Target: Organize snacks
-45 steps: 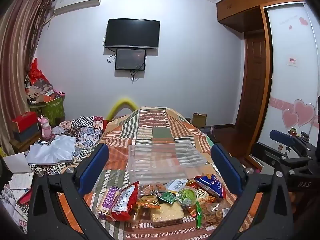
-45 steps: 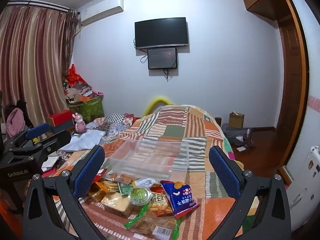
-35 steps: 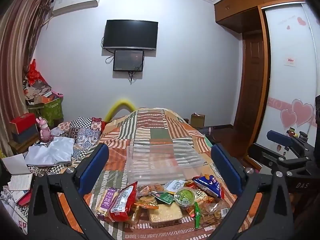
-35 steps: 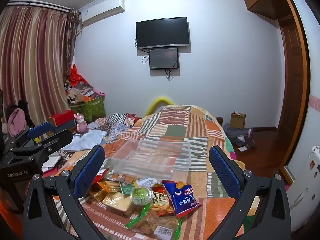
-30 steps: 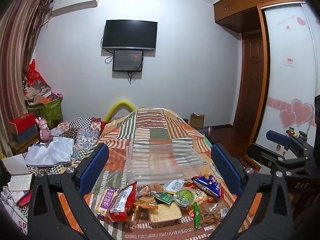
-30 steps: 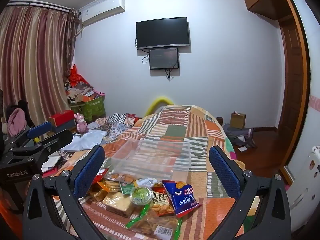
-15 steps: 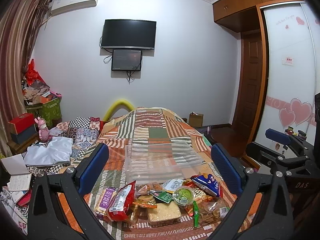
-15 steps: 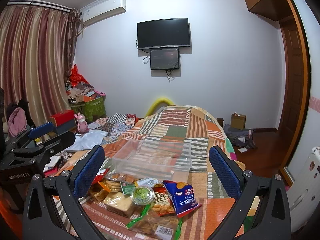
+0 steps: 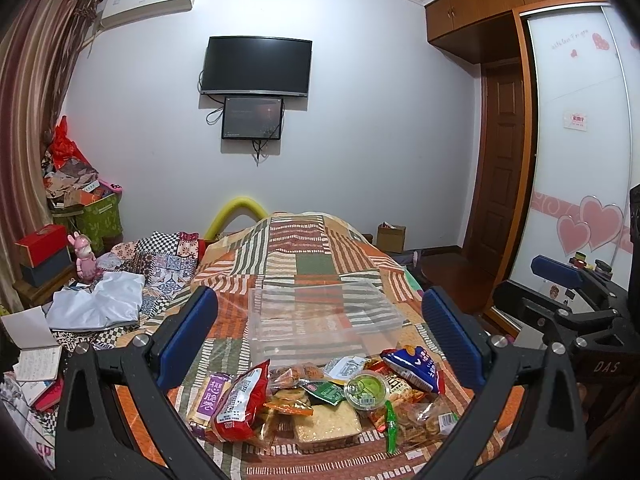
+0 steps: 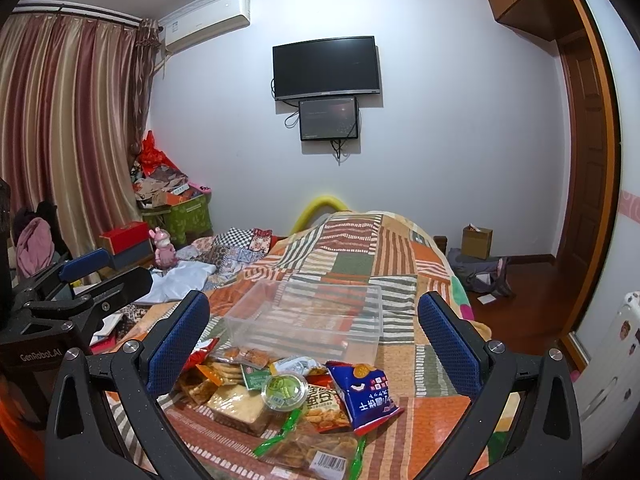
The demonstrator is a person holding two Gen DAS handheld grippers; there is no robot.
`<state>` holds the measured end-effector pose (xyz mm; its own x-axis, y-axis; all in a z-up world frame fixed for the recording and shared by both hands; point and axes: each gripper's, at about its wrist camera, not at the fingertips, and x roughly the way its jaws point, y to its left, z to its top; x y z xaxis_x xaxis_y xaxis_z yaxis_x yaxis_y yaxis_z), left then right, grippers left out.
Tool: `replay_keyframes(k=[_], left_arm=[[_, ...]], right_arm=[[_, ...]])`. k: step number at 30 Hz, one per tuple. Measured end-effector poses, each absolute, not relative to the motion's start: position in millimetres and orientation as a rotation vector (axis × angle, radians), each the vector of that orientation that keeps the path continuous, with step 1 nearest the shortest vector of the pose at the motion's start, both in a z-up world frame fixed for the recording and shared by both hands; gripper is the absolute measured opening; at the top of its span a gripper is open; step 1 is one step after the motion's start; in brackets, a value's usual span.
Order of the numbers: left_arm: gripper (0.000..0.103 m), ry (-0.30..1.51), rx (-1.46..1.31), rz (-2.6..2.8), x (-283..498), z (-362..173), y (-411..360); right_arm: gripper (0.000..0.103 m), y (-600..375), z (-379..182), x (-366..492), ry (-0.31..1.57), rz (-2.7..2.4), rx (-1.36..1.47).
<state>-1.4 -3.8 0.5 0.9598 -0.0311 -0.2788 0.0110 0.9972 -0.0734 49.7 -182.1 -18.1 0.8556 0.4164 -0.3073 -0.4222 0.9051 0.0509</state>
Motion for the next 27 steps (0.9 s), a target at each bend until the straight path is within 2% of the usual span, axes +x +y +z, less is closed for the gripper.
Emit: replay_keyframes(k=[27], left_arm=[[0.103,0.294,-0.075,-0.026,0.6,-5.5,-4.5]], right_arm=[[0.103,-181.0,-15.9,49.2,0.317,0.443,-0.013]])
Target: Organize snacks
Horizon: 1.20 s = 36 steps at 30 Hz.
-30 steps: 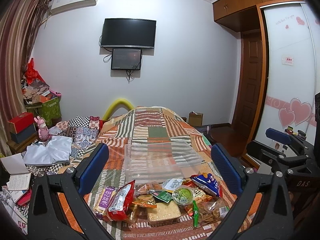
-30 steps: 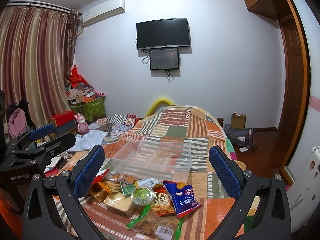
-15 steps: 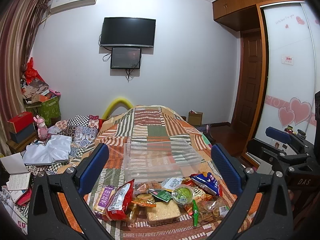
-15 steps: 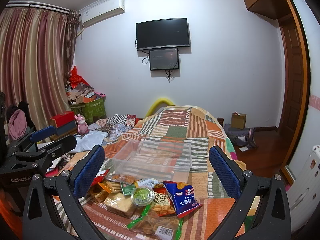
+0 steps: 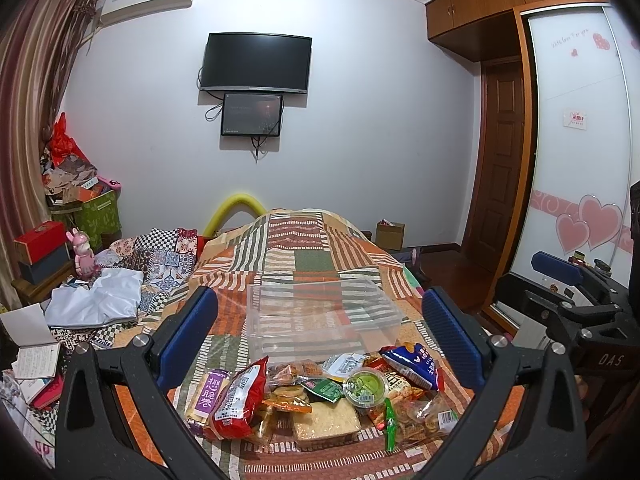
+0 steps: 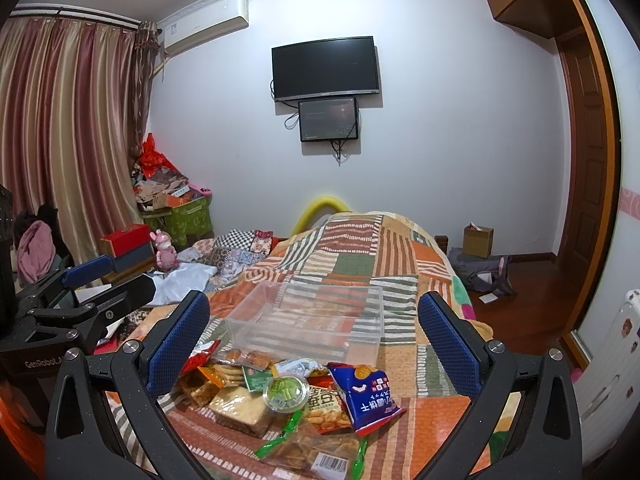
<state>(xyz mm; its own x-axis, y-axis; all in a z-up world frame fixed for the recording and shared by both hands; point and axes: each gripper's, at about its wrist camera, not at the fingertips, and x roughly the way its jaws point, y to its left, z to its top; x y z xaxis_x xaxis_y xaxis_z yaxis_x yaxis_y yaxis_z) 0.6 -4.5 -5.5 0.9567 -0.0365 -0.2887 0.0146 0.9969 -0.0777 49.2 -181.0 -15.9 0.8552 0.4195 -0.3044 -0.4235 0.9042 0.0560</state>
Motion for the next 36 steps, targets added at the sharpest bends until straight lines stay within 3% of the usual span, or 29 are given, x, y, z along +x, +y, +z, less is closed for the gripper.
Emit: replay_keyframes(k=[23,36], left_arm=[[0.103,0.329,-0.083,-0.031,11,-11,-1],[0.103,0.529,-0.094,0.002,52,-69,18]], right_arm=[[0.103,-181,-23,60,0.344,0.447,-0.005],[0.103,-191,-68,97,0.498,0.401,-0.009]])
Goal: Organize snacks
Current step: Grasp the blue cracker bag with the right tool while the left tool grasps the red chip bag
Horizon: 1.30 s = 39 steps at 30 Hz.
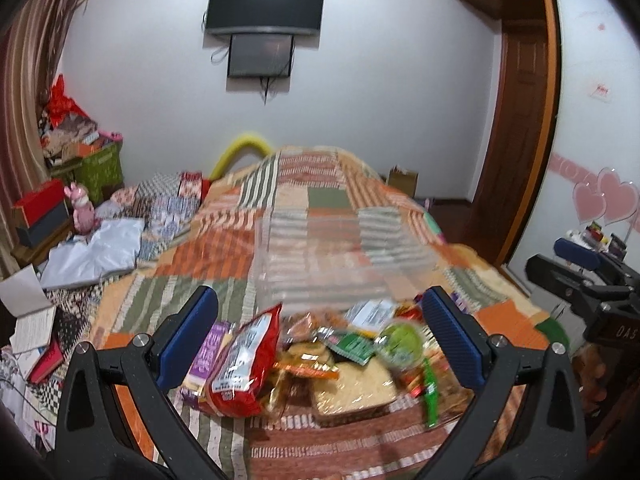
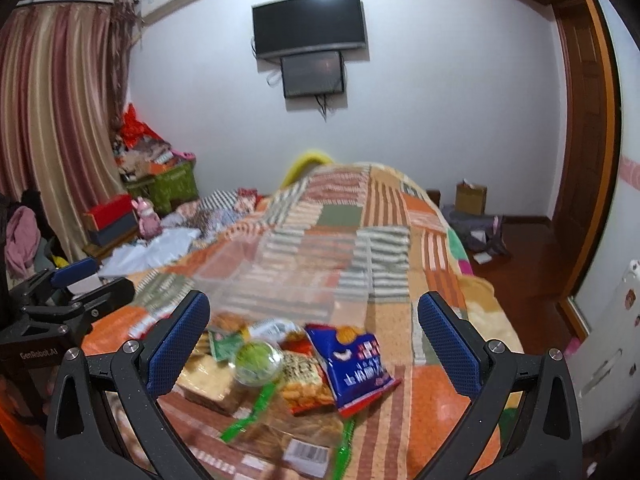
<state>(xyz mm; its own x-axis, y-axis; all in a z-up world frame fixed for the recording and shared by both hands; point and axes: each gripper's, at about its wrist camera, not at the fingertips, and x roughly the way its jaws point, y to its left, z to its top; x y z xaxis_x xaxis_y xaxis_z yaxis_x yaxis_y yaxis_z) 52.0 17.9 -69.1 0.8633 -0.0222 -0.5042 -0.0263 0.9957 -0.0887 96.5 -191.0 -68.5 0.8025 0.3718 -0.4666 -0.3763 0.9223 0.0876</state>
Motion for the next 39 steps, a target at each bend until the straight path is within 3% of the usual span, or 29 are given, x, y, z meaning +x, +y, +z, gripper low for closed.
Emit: replay_keyframes(k=[11,15,29,35,39], left_arm=[[0.103,0.689,-0.169,0.085,85,-122,62],[0.093,0.741,-0.205,0.092,95,-138,77],[0.083,0.826,-0.291,0.045,113,-169,97],[0.072,0.876,-0.332,0.035,120,-182,106],[0.070,0.882,-0.321,0.043,120,-187,106]], right_arm=[[0.103,-207,-115,127,0.685,0.362,-0.005],[0.103,-210,-129,138,0.741,0.363,0.007],[0.103,-203,-160,171,0.855,0.422,0.038],[0.094,-203,-173,185,0.913,0.446,0.078],[0.083,-204,-176,188,0.935,0.461,0.097]])
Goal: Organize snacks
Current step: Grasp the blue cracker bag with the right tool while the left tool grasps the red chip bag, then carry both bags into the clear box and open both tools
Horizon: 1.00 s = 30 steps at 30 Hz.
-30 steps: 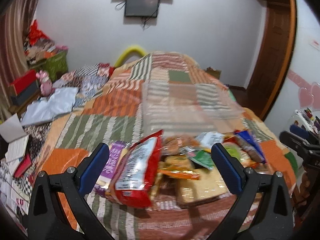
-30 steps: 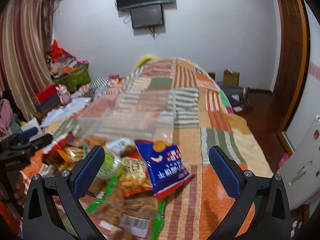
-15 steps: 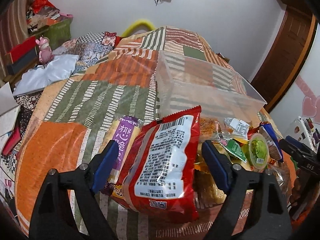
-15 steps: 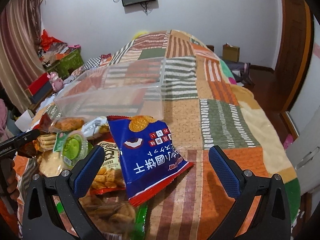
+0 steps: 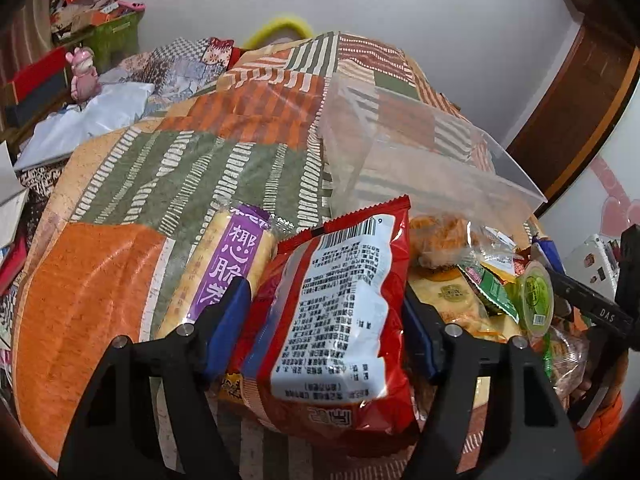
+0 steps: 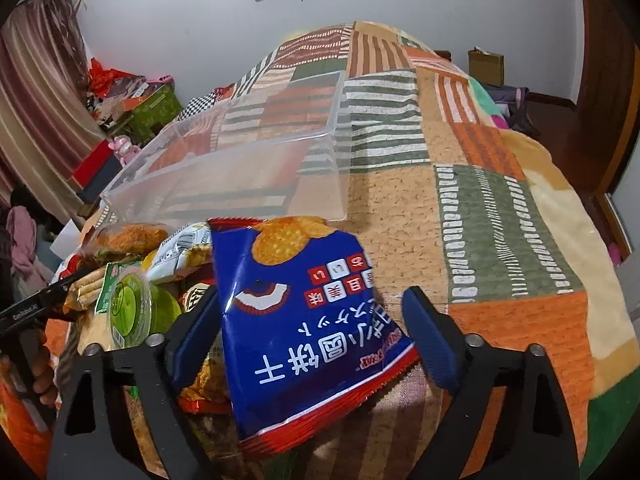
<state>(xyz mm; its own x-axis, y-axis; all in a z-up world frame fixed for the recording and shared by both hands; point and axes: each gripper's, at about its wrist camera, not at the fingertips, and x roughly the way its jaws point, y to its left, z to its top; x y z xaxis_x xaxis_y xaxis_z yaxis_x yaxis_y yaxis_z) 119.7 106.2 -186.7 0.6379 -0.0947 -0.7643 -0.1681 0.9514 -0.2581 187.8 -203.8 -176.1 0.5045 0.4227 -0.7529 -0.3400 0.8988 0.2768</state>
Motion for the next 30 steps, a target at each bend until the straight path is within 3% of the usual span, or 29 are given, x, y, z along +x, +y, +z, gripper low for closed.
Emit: replay_keyframes(k=[2,6,10,30], left_arm=[[0.070,0.879,-0.307,0.048,119,-187,104],[0.057,0.879,-0.292,0.065,119,-188,103],[0.055,0.880,-0.297,0.064,116,-186,106],[0.054,0.707,-0.263,0.004,113,-111,89]], right_arm=[[0.079,-203,-176,188,0.937,0.468,0.107],[0.069,-202,-174,188,0.931,0.471,0.103],[0.058,-199,-169,185,0.910,0.464,0.065],[0.054,-196,-106,173,0.741,0.477,0.054]])
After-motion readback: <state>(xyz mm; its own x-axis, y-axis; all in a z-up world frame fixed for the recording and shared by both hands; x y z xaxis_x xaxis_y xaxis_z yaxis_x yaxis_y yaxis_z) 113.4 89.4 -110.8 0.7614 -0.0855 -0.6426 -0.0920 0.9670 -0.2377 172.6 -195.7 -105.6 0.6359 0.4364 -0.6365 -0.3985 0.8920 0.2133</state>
